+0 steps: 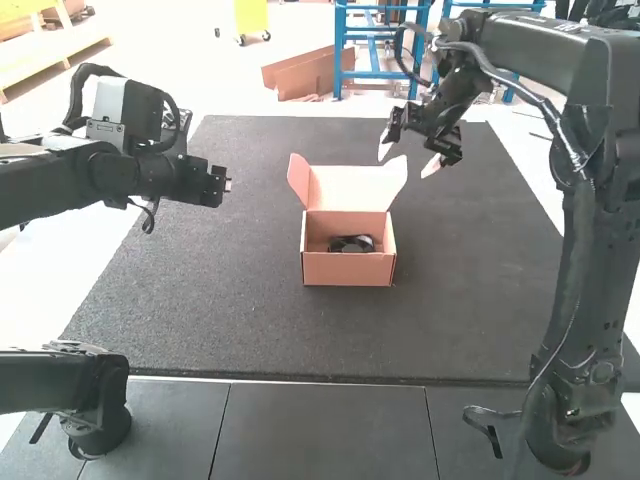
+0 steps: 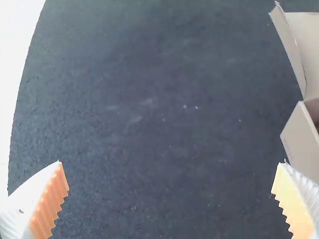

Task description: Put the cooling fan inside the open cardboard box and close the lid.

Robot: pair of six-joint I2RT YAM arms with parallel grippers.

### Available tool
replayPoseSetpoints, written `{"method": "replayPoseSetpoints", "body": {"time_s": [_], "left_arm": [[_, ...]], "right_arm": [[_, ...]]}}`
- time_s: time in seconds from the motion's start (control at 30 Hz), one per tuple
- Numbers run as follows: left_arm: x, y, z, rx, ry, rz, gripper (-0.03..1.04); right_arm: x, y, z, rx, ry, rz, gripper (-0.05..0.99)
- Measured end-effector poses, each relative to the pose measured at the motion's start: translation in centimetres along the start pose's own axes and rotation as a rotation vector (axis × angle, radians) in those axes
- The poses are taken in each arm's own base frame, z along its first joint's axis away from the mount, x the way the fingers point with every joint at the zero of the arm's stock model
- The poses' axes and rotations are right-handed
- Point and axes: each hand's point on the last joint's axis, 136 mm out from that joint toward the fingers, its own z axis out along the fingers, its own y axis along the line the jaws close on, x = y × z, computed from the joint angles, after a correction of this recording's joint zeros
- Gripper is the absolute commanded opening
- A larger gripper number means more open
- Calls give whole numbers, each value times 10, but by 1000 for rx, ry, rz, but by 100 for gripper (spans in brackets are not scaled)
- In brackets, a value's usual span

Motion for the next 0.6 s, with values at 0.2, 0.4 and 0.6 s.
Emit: {"method": "replayPoseSetpoints", "body": {"time_s": [0.2,0.4,0.6], "left_arm": [[-21,2,17,-19,-16,-19,97],[-32,2,43,-38,1,-32,97],[-40,0,68,-44,29,-36,97]], "right_arm": [[-22,-36,-36,65,-212,-90,90],[-24,-39,-37,61,-343,-165,90],[-28,-37,-25,26,-415,-191,90]]}}
